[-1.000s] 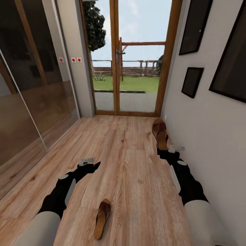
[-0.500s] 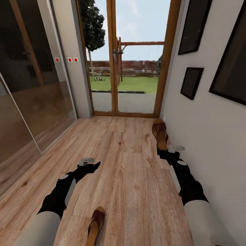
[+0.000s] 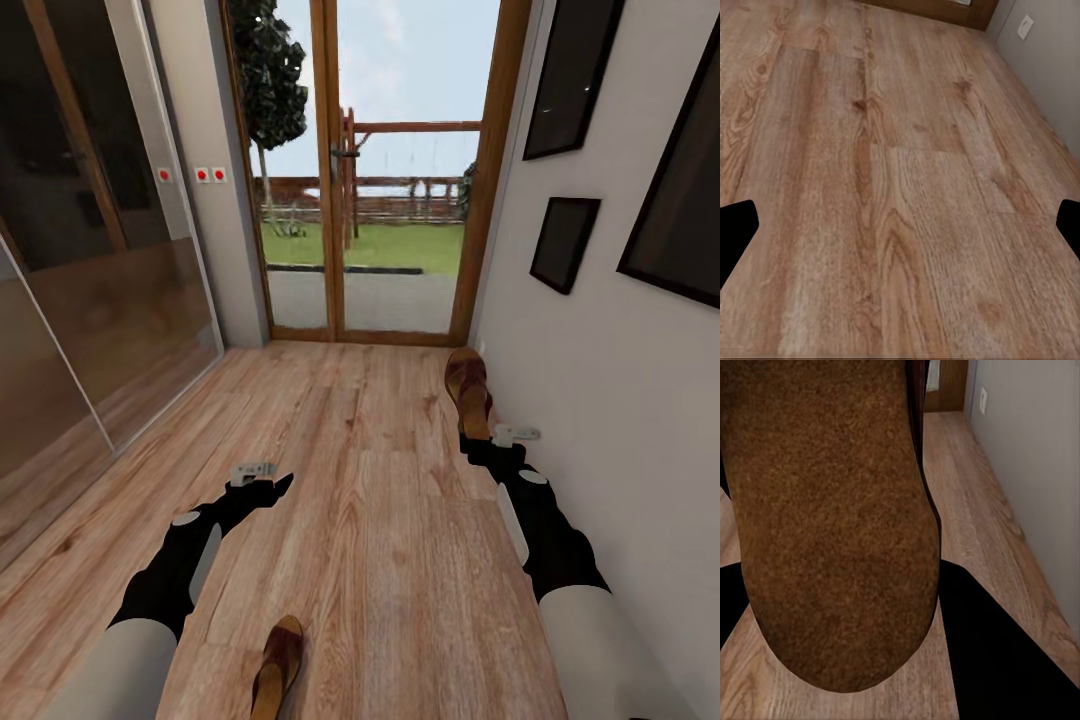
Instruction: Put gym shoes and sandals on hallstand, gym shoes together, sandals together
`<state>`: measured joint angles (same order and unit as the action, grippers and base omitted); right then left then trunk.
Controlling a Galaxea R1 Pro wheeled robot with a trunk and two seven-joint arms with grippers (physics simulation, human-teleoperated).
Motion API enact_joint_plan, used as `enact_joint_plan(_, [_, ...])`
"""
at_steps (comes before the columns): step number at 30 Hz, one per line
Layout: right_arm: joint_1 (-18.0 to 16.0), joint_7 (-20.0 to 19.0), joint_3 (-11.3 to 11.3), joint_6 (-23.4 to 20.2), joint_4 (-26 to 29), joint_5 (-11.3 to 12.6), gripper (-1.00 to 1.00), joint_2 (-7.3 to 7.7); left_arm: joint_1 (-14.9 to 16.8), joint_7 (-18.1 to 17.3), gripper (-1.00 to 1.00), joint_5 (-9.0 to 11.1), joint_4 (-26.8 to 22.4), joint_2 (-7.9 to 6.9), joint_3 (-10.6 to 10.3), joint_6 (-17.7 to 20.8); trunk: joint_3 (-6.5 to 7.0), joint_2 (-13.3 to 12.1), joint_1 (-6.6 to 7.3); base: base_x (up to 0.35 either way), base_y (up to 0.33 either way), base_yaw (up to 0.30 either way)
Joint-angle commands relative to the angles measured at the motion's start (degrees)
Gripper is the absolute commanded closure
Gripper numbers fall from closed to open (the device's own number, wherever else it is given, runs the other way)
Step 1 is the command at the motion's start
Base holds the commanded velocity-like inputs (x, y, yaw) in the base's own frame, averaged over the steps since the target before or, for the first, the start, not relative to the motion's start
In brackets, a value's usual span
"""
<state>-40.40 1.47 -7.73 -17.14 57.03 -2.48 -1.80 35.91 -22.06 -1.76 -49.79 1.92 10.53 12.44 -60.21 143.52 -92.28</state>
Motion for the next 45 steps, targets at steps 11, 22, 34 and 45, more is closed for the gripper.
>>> enact_joint_plan(11, [0.0, 0.0, -0.1, -0.4, 0.1, 0.2, 1.00, 0.03, 0.0, -0.3, -1.00, -0.4, 4.1, -0.07, 0.5, -5.4, -0.14, 0.0, 0.01, 0.000, 0.000, 0.000])
enact_joint_plan(22, [0.0, 0.0, -0.1, -0.4, 0.1, 0.3, 1.00, 0.13, -0.1, -0.2, -1.00, -0.5, 18.7, -1.07, 0.7, -16.1, -0.98, 0.0, 0.01, 0.000, 0.000, 0.050])
enact_joint_plan(34, [0.0, 0.0, -0.1, -0.4, 5.1, 0.4, 1.00, -0.02, 0.0, -0.2, -1.00, -0.4, 21.1, -2.15, 0.6, -18.2, -2.08, 0.1, -0.04, 0.000, 0.000, 0.038])
enact_joint_plan(45, [0.0, 0.0, -0.2, -0.4, 5.3, 0.4, 1.00, 0.04, 0.0, -0.3, -1.00, -0.4, 23.2, -2.04, 0.5, -18.4, -5.46, 0.2, -0.32, 0.000, 0.000, 0.000])
